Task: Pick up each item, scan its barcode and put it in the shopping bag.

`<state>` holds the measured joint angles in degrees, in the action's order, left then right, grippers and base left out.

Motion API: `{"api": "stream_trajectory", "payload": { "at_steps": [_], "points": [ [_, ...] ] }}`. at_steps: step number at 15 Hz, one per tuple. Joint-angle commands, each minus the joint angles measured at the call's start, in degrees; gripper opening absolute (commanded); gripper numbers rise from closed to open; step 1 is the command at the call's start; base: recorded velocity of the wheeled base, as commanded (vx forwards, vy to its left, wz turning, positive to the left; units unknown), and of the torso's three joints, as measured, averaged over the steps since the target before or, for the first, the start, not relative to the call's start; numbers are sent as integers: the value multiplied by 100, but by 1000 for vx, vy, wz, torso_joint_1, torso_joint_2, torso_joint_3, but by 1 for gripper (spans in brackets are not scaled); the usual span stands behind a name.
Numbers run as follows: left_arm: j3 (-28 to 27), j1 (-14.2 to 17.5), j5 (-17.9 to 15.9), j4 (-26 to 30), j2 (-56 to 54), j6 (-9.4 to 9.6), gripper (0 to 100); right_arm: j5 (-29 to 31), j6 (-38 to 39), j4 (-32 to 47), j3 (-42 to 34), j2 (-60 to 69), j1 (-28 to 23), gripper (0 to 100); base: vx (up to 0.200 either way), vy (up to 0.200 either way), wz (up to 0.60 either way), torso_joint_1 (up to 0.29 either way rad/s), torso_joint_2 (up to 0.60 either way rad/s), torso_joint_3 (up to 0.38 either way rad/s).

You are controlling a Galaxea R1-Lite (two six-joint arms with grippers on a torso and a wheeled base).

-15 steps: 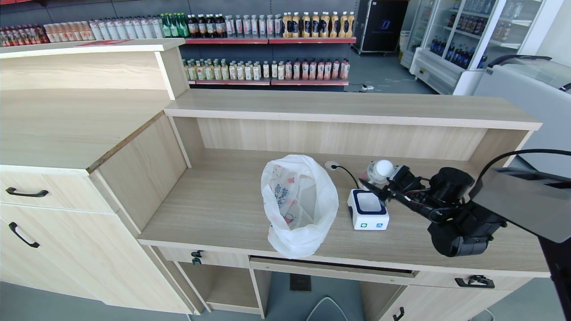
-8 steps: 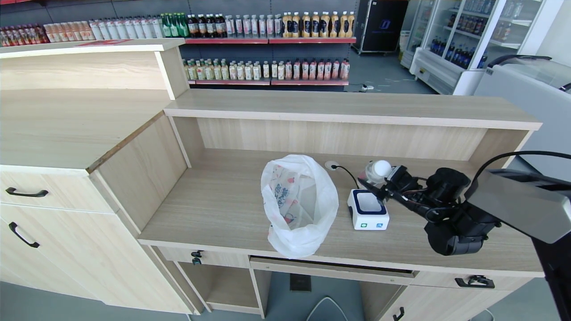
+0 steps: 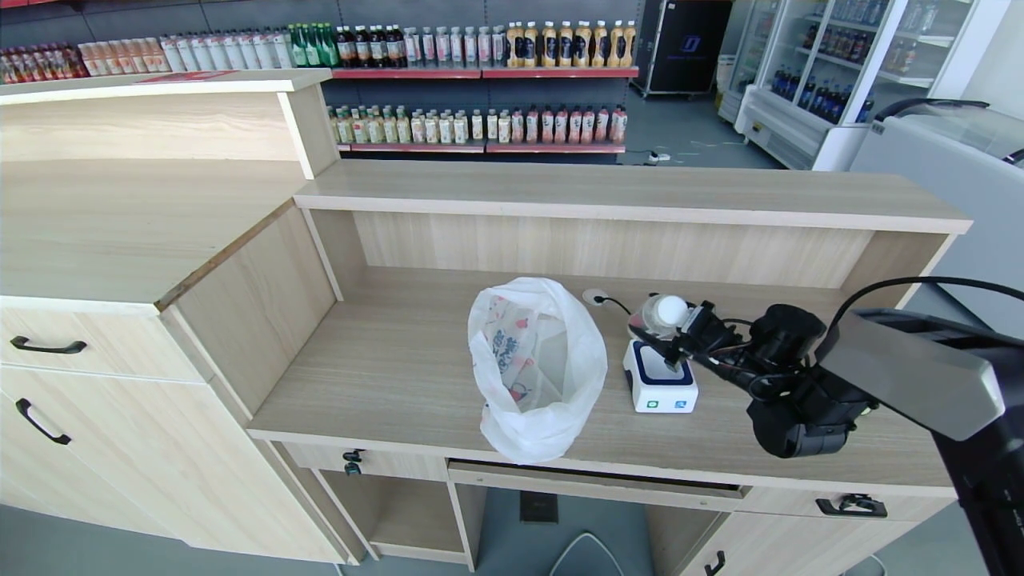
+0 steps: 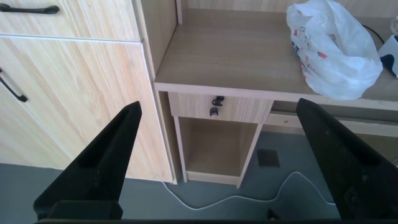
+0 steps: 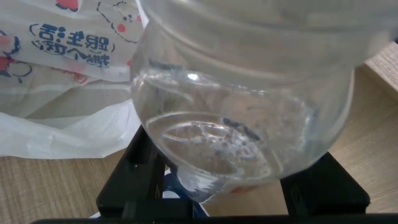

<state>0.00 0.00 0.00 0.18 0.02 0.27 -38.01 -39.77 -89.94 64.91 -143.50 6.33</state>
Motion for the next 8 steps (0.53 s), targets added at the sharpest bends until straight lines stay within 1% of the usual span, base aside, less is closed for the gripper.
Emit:
{"api": "stream_trajectory", "payload": {
  "at_steps": [1,8],
  "points": [
    [0,0,0,-1,-2,0,100,-5,-5,-6,12,-47,0,0,0,0,0,0,0,0],
    [0,0,0,-1,-2,0,100,-5,-14,-6,30,-100,0,0,0,0,0,0,0,0]
  ]
}}
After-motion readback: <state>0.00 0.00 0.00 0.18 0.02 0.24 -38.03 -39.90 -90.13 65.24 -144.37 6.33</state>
